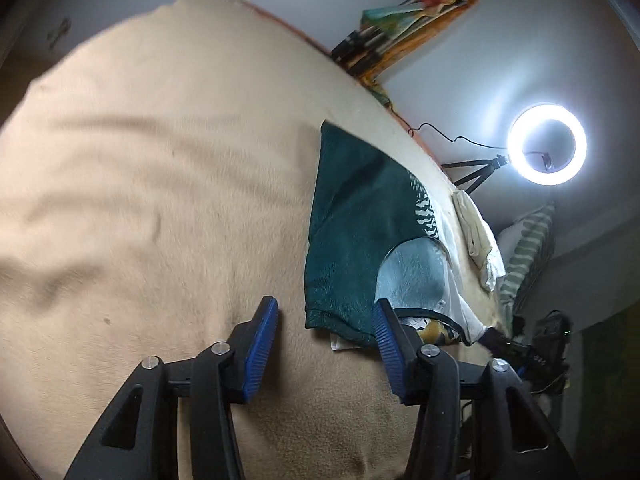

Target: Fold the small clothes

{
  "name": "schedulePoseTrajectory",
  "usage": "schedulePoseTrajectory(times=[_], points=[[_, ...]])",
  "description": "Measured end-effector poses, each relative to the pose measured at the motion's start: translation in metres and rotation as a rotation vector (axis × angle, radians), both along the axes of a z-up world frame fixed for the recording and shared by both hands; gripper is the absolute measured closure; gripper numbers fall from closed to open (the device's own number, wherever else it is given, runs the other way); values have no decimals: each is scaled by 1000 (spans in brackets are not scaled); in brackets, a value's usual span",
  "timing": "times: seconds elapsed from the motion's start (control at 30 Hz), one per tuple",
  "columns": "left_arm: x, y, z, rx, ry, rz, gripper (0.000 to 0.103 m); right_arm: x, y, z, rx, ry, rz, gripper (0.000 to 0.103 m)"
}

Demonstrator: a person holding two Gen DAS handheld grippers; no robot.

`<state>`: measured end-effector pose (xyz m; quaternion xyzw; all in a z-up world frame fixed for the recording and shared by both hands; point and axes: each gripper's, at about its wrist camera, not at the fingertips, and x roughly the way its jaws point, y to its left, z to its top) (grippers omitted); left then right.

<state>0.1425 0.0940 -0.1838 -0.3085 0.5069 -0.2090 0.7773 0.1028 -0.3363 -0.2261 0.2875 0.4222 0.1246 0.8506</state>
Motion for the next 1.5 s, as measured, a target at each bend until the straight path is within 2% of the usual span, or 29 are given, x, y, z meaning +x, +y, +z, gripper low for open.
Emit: schedulePoseTrajectory(times=[0.07,0.1,0.13,0.17,0.2,0.23,0.33,0.43,0.5,0.63,0.7,0.73,0.77,0.8,0.87,1.0,1.17,1.33,1.5], points=[[3,-5,-4,-7,8,-14,78,6,-5,-10,80,19,-7,58],[3,-6,-5,-10,10,-18,82,8,-6,-13,108,23,-9,58],[4,-8,-6,-16,9,-22,91,10,-6,-16,133,27,-4,58],[4,-11,-6,-19,10,-27,101,12,-5,-17,154,27,7,66],[3,-14,-4,-20,5,-29,102,13,-4,-17,165,20,12,88],[2,-15,-2,-16,-3,-27,102,14,-2,-14,177,11,21,95],[-7,-16,15,-23,-49,-40,102,6,0,5,179,-47,28,97],[-18,-16,22,36,-93,-47,103,-8,2,26,145,-112,48,98],[-18,-16,9,83,-56,-52,103,-9,3,22,128,-105,46,98],[-17,-11,-3,100,-14,-40,102,1,10,-4,140,-1,74,98],[-19,-11,4,125,-32,-51,98,2,19,-5,19,31,88,96],[-21,-11,10,153,-49,-53,87,1,25,-2,-88,36,93,91],[-23,-10,15,176,-63,-46,76,0,28,2,-155,39,93,76],[-26,-8,21,190,-82,-31,73,-1,27,6,-187,28,86,67],[-29,-5,31,196,-115,-17,73,-6,24,21,-228,-28,78,66],[-25,-16,58,232,-234,2,69,1,21,48,-197,-116,69,66],[-2,-51,75,236,-320,-28,68,21,28,61,-187,-165,72,66],[36,-85,75,177,-300,-40,68,45,46,67,-189,-217,96,66],[67,-124,72,200,-304,-80,69,71,59,67,-167,-232,100,66]])
